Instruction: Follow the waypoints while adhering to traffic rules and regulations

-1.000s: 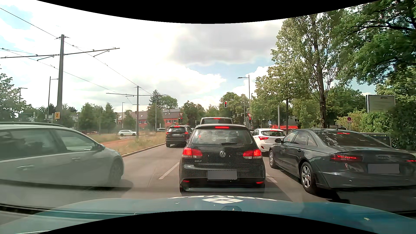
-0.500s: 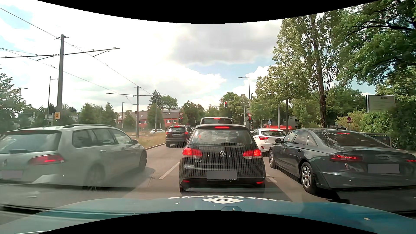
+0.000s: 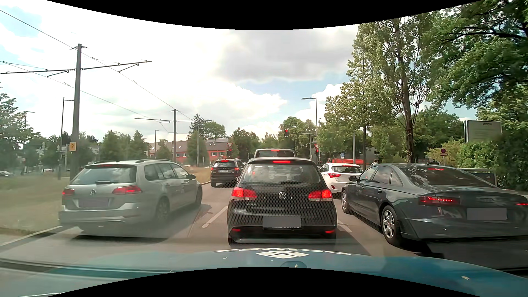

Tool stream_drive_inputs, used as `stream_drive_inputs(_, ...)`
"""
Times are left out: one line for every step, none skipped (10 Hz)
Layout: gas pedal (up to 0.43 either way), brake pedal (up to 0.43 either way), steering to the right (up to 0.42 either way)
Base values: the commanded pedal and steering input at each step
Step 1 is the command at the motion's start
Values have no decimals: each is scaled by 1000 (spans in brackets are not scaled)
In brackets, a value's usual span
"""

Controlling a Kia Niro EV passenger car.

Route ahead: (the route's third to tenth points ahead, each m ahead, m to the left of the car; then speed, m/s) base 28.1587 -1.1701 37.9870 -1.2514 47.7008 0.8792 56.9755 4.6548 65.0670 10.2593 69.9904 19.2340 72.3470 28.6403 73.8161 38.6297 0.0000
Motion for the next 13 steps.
stream_drive_inputs(0, 274, 5)
stream_drive_inputs(0, 274, 5)
stream_drive_inputs(0, 274, 5)
stream_drive_inputs(0, 274, 5)
stream_drive_inputs(0, 280, 5)
stream_drive_inputs(0, 274, 4)
stream_drive_inputs(0, 274, 4)
stream_drive_inputs(0, 274, 5)
stream_drive_inputs(0, 274, 5)
stream_drive_inputs(0, 274, 5)
stream_drive_inputs(0, 274, 5)
stream_drive_inputs(0, 274, 5)
stream_drive_inputs(0, 274, 5)
